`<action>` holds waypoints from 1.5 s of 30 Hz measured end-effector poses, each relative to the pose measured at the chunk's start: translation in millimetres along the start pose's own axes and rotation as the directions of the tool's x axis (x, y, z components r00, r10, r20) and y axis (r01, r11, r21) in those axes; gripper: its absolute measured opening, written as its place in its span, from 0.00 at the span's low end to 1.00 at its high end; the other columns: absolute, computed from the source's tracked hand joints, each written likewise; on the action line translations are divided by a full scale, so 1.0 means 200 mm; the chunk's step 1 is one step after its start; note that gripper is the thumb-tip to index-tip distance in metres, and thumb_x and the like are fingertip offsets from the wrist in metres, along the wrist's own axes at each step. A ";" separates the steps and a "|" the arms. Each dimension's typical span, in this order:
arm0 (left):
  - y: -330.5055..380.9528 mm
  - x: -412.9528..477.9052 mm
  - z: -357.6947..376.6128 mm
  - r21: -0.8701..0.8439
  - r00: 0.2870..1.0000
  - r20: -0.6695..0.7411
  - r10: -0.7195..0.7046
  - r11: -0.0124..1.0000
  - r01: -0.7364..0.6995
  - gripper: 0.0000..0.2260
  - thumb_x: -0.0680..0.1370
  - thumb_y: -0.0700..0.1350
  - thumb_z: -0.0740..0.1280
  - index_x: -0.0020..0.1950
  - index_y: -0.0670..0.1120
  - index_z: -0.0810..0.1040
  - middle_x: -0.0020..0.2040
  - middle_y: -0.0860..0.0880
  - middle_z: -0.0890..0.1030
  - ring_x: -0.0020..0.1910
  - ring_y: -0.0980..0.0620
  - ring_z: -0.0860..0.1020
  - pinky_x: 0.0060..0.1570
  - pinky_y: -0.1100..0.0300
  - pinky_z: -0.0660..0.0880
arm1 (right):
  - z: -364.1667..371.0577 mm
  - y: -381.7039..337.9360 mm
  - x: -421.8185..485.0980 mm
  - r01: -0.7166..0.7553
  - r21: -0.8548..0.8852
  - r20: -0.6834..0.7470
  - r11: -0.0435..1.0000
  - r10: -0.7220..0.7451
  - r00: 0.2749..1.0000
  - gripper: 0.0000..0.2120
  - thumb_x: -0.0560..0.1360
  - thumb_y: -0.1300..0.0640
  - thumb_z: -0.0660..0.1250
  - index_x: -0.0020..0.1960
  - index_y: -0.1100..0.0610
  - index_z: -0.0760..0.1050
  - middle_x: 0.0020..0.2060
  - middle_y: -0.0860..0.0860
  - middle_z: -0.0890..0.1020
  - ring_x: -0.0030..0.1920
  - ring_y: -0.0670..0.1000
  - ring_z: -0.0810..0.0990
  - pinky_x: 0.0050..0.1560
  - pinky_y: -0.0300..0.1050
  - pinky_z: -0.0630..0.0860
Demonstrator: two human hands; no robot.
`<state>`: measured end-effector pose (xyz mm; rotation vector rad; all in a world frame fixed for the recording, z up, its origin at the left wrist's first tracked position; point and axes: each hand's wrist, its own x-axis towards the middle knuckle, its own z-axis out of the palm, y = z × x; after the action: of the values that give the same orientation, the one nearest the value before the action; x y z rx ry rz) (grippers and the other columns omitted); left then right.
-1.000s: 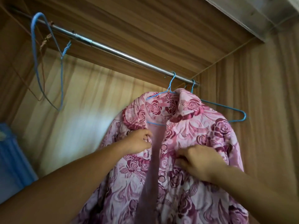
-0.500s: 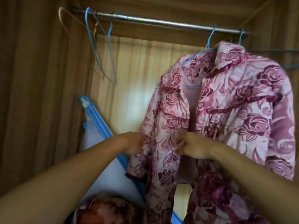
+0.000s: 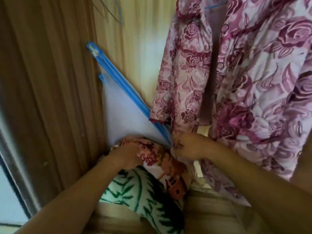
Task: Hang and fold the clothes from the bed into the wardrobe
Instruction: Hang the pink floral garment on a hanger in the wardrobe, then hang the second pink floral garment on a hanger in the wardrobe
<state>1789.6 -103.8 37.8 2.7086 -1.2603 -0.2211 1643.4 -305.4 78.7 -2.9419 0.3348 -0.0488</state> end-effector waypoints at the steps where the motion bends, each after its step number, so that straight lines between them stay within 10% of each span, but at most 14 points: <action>1: -0.01 0.00 0.06 0.028 1.000 0.013 -0.019 0.999 0.019 0.23 0.83 0.51 0.61 0.78 0.47 0.66 0.77 0.45 0.66 0.75 0.46 0.66 0.74 0.55 0.61 | 0.04 0.00 -0.03 -0.010 0.048 -0.033 0.999 0.012 0.999 0.10 0.77 0.51 0.68 0.43 0.57 0.76 0.46 0.55 0.80 0.49 0.57 0.80 0.52 0.54 0.78; 9: 0.04 -0.05 0.38 0.004 0.969 0.178 0.170 0.985 -0.173 0.08 0.81 0.51 0.61 0.56 0.50 0.76 0.58 0.48 0.79 0.53 0.48 0.78 0.54 0.53 0.77 | 0.45 -0.02 -0.36 -0.298 0.107 -0.008 0.948 0.301 0.954 0.19 0.78 0.45 0.68 0.66 0.51 0.76 0.56 0.49 0.80 0.57 0.51 0.78 0.50 0.37 0.67; 15: 0.31 -0.06 0.61 0.049 0.896 0.254 0.365 0.920 -0.388 0.21 0.80 0.54 0.62 0.71 0.49 0.72 0.69 0.46 0.75 0.64 0.45 0.74 0.63 0.52 0.72 | 0.69 0.05 -0.76 -0.587 0.067 0.087 0.807 0.581 0.809 0.26 0.76 0.40 0.69 0.70 0.49 0.72 0.65 0.50 0.78 0.67 0.55 0.75 0.61 0.45 0.72; 25: 1.05 -0.33 1.05 0.006 0.612 0.391 0.687 0.663 -0.748 0.11 0.77 0.56 0.64 0.47 0.49 0.75 0.53 0.46 0.81 0.53 0.45 0.80 0.49 0.55 0.75 | 0.97 0.12 -1.79 -0.912 0.113 0.110 0.393 0.908 0.405 0.22 0.77 0.39 0.67 0.68 0.46 0.73 0.57 0.46 0.81 0.51 0.49 0.77 0.43 0.42 0.74; 37: 2.09 -0.75 1.50 -0.046 0.225 0.507 0.832 0.287 -0.957 0.21 0.81 0.56 0.63 0.72 0.50 0.72 0.67 0.48 0.76 0.58 0.47 0.77 0.51 0.55 0.75 | 1.25 0.13 -2.83 -0.966 0.180 0.160 -0.183 0.975 -0.155 0.22 0.76 0.37 0.65 0.66 0.44 0.72 0.60 0.47 0.80 0.58 0.54 0.79 0.47 0.47 0.73; 45: 2.89 -0.92 1.85 0.006 0.137 0.593 0.793 0.166 -0.986 0.19 0.81 0.51 0.64 0.71 0.48 0.72 0.63 0.48 0.77 0.55 0.49 0.77 0.54 0.52 0.78 | 1.33 0.42 -3.38 -0.886 0.228 0.196 -0.404 0.910 -0.365 0.18 0.76 0.42 0.64 0.63 0.47 0.75 0.56 0.47 0.81 0.53 0.53 0.80 0.48 0.50 0.80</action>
<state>1169.3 -357.5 -200.0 1.4129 -3.1800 -0.4885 980.3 -187.0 -207.2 -1.2051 2.4535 0.0212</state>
